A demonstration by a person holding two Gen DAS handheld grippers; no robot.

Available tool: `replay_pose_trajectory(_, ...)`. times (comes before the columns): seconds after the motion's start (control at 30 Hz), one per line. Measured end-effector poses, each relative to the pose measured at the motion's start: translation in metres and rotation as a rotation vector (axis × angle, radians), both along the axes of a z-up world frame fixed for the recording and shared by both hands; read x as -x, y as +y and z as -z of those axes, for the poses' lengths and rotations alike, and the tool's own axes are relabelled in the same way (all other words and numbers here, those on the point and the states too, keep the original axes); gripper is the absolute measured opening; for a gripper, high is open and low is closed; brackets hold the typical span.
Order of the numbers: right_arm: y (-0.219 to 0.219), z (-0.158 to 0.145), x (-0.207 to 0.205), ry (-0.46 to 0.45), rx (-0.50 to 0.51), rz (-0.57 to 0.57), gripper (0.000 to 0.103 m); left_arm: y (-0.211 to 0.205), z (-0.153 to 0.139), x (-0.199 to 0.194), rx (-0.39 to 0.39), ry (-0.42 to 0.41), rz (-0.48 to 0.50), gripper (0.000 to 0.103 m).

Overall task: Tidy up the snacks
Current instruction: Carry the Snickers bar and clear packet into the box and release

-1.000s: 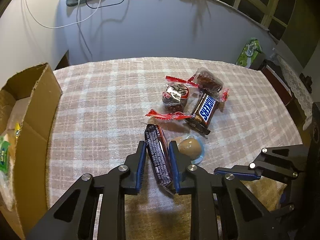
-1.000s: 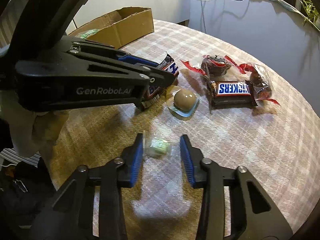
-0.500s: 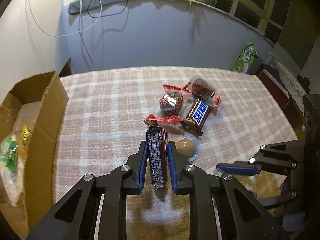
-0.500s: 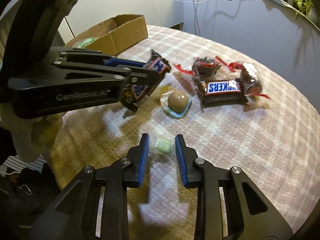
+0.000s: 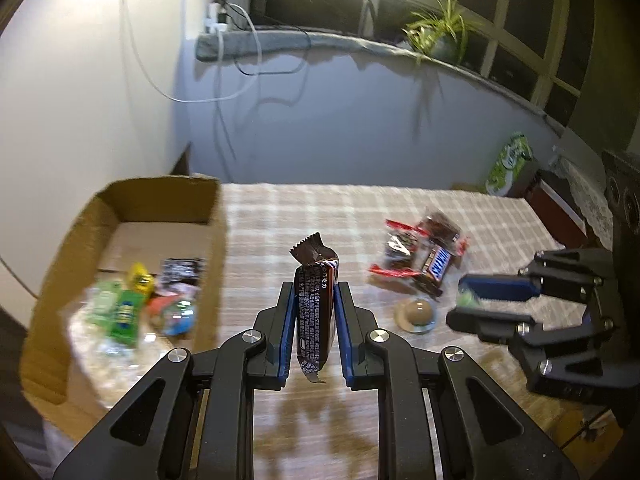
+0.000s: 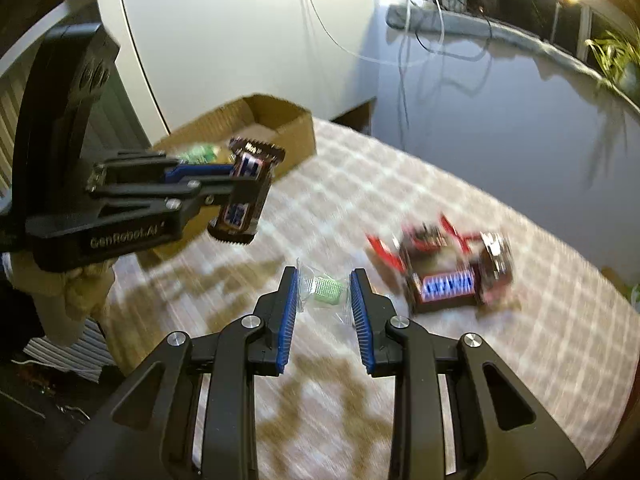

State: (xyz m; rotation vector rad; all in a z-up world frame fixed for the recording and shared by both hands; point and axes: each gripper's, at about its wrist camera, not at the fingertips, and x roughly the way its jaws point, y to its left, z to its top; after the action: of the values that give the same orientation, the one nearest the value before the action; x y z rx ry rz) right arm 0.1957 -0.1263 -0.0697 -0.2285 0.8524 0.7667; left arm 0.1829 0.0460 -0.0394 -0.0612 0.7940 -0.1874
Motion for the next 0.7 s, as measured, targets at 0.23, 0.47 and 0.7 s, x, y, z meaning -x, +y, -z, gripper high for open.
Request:
replay_pose_trajectory(0.23, 0.046, -0.019, -0.013, -0.043, -0.010, -0.037, 0.028, 0.037, -0.011, 0.007, 0.002, -0.035, -0.059, 0.017)
replay_pose_trajectory(0.47, 0.082, -0.031, -0.026, -0.069, -0.034, -0.070, 0.028, 0.065, -0.016, 0.008, -0.003, -0.052, -0.107, 0.017)
replay_pose_trajectory(0.7, 0.127, -0.031, -0.047, -0.057, -0.054, -0.107, 0.028, 0.089, -0.013, 0.006, -0.006, -0.049, -0.151, 0.017)
